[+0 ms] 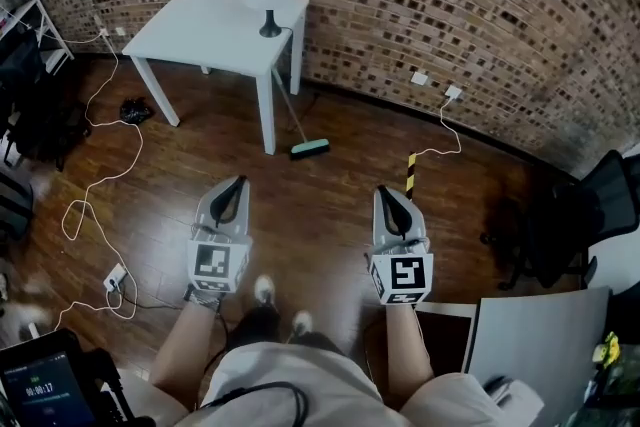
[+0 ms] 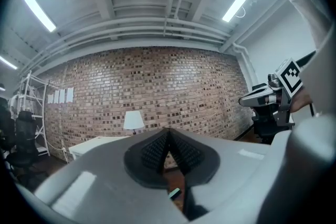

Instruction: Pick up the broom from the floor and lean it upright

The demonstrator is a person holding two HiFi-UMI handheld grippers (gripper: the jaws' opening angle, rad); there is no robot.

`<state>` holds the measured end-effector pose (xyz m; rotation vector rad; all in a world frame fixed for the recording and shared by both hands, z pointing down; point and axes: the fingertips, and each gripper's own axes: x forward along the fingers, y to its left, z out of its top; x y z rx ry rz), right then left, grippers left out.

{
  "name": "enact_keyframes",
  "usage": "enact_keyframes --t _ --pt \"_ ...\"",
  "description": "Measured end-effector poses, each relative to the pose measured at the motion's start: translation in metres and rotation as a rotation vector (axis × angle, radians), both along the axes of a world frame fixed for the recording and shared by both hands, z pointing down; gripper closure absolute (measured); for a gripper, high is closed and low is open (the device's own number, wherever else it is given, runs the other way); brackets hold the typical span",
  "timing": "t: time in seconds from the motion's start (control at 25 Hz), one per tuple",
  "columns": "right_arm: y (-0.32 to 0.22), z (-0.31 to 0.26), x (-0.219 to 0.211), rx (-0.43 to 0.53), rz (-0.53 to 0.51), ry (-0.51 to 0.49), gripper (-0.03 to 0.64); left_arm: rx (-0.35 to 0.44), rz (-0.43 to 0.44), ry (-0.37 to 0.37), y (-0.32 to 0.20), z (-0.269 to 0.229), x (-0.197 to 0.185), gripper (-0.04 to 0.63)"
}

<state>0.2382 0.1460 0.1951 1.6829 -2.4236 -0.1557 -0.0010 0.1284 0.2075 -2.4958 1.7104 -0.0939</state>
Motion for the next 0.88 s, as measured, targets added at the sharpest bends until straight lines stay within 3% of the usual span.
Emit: enact_keyframes --t 0.36,0.88 --pt "0.043 -0.006 -0.012 0.005 0.04 -0.029 0.604 0.018 0.028 0.012 0.026 -0.015 -0.01 0.594" --pt "0.041 -0.021 -0.04 0.047 0.064 -0.009 0.604 0.018 0.059 0.018 0.031 -0.017 -0.026 0.594"
